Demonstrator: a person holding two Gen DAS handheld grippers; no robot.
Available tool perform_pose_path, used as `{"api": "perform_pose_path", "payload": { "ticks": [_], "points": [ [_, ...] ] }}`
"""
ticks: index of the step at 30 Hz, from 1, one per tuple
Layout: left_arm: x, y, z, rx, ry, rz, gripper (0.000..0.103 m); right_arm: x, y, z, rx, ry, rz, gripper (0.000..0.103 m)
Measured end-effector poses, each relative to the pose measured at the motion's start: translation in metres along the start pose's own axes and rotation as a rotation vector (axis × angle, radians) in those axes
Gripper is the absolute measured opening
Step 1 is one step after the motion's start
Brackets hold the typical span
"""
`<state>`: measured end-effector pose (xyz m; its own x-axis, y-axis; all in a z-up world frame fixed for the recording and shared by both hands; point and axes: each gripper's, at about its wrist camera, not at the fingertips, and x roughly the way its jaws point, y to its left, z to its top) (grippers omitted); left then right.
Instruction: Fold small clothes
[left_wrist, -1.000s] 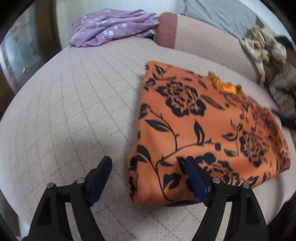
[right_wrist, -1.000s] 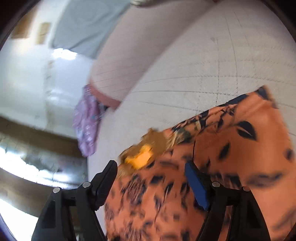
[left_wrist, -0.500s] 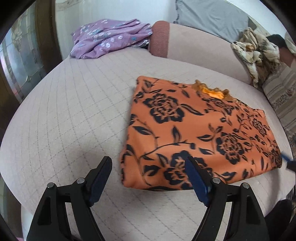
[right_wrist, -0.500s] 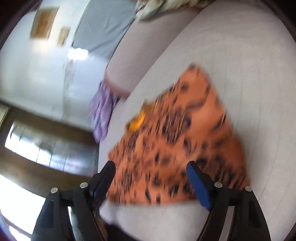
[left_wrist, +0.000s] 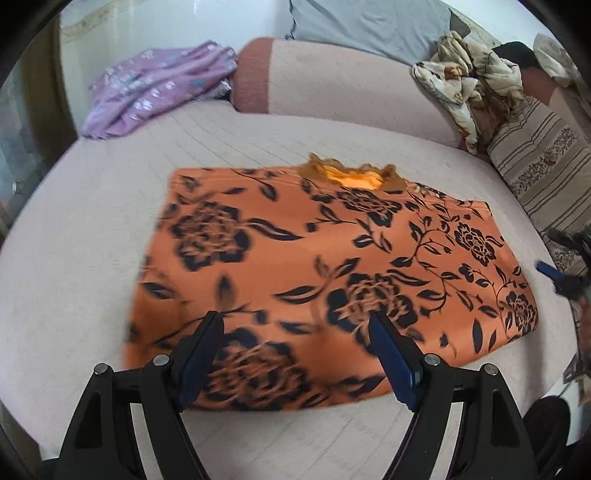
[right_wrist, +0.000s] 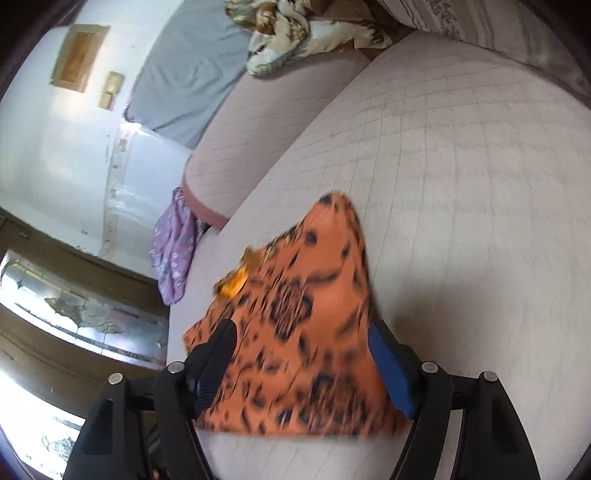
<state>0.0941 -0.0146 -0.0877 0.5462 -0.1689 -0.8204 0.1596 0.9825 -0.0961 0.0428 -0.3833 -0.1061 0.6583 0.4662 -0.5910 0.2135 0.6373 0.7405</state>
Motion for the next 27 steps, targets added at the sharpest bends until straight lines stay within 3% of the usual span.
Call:
{"api": "perform_pose_path", "payload": {
  "ticks": [3,4,8,10,11,12,15,18,22,24,27],
  "points": [
    [0.018,-0.008,0.005,-0.016,0.024,0.005,0.081,0.042,-0.005,0.035,-0.041,0.051,-0.031,0.076],
    [0.025,-0.01,0.006,-0.014,0.033,0.013,0.081,0.058,-0.008,0.048,-0.046,0.062,-0.078,0.075],
    [0.04,-0.011,0.006,-0.009,0.047,0.03,0.081,0.102,-0.015,0.074,-0.042,0.118,-0.099,0.067],
    [0.045,-0.012,0.004,0.014,0.041,0.047,0.081,0.125,-0.01,0.077,-0.071,0.178,-0.104,0.041],
    [0.046,-0.014,0.003,0.028,0.033,0.054,0.081,0.131,-0.008,0.076,-0.097,0.199,-0.123,0.021],
    [0.047,-0.014,0.003,0.038,0.028,0.059,0.081,0.134,-0.003,0.076,-0.123,0.211,-0.147,0.02],
    [0.049,-0.015,0.003,0.05,0.022,0.066,0.082,0.132,0.001,0.083,-0.154,0.138,-0.26,0.019],
    [0.049,-0.015,0.002,0.059,0.019,0.072,0.083,0.137,0.008,0.079,-0.177,0.129,-0.311,0.021],
    [0.05,-0.017,0.0,0.075,0.016,0.077,0.083,0.103,0.026,0.078,-0.164,0.003,-0.401,0.026],
    [0.048,-0.016,-0.001,0.077,0.016,0.074,0.083,0.082,0.047,0.066,-0.177,-0.019,-0.327,0.026],
    [0.037,-0.01,-0.001,0.032,0.024,0.039,0.083,0.073,0.08,0.021,-0.258,0.079,-0.169,0.029]
  ]
}}
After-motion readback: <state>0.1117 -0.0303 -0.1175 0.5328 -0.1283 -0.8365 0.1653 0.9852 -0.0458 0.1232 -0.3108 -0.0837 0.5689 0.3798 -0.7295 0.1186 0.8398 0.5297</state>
